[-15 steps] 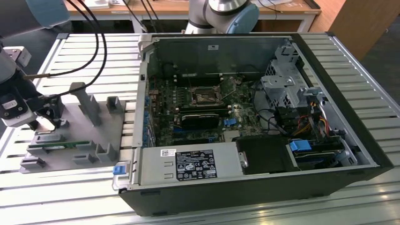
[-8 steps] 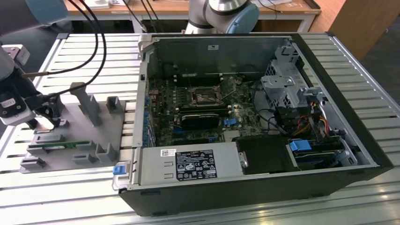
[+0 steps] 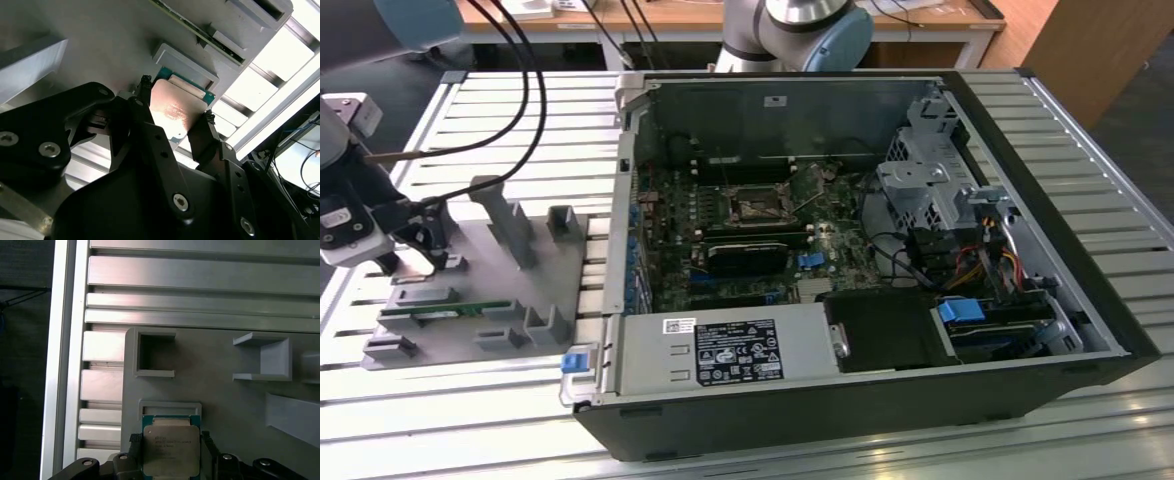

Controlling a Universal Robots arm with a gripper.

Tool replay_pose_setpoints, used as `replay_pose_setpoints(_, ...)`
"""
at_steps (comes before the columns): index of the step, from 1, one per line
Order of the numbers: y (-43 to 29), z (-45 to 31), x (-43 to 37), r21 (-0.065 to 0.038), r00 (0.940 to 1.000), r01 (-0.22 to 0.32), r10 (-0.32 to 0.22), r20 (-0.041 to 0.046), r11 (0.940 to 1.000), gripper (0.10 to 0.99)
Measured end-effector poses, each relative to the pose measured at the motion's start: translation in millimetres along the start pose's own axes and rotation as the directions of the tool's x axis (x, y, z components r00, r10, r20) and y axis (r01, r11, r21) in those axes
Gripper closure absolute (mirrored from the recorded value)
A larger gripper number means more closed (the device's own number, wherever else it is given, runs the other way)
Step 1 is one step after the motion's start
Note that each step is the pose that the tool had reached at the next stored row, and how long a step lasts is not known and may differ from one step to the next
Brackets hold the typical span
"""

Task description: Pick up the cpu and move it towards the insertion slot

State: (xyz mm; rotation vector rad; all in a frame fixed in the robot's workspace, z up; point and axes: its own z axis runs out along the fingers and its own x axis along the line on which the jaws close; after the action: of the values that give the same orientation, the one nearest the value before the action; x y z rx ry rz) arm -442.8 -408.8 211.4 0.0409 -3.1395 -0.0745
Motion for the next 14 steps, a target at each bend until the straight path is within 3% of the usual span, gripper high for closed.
replay_pose_setpoints(14, 0.4, -7.6, 0.0, 0.0, 1.0, 0.0, 0.0, 0.0, 1.0, 0.545)
